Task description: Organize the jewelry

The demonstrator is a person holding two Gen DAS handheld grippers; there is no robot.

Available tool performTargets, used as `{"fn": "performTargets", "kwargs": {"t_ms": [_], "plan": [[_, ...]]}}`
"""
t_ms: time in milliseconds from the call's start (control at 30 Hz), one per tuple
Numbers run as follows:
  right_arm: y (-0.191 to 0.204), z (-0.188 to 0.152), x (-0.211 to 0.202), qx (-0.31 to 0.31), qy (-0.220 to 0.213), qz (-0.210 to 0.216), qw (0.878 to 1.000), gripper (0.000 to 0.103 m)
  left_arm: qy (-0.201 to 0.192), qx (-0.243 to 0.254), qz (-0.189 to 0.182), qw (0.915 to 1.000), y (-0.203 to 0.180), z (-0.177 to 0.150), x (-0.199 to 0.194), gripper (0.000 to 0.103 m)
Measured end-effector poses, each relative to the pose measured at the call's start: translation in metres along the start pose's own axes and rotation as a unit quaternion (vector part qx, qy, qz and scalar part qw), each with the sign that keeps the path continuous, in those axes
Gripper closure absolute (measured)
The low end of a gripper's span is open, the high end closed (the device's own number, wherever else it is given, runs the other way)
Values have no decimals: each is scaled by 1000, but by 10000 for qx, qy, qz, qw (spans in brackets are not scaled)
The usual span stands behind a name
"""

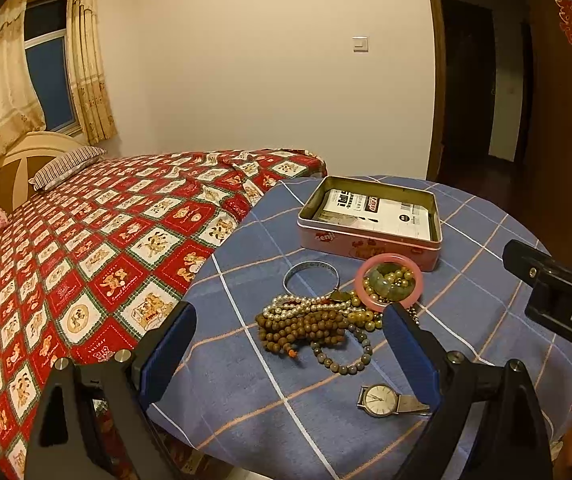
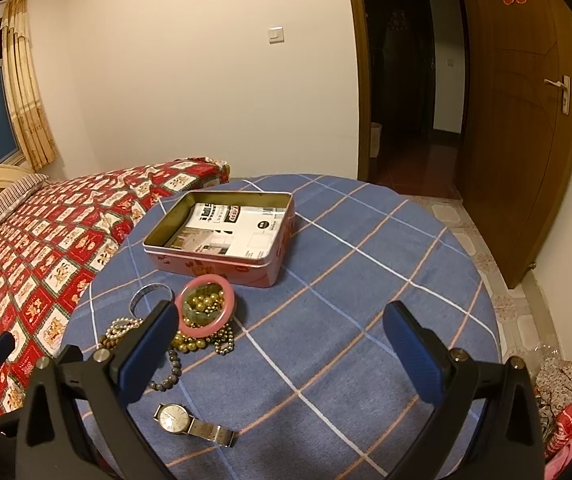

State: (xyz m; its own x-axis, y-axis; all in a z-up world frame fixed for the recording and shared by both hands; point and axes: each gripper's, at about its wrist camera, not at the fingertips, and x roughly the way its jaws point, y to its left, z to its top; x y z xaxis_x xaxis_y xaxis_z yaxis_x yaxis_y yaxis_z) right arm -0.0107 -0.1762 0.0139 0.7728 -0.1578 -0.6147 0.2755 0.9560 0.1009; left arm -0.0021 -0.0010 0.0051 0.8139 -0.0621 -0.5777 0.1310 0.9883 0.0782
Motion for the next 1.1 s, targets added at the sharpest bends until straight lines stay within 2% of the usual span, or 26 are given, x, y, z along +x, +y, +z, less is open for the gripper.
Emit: {"fn": "performTargets", "kwargs": {"t_ms": [1100], "plan": [[3,-1,1,-65,39,-10,10000,0,-8,-56,-13,10000,2,0,-2,9]]}}
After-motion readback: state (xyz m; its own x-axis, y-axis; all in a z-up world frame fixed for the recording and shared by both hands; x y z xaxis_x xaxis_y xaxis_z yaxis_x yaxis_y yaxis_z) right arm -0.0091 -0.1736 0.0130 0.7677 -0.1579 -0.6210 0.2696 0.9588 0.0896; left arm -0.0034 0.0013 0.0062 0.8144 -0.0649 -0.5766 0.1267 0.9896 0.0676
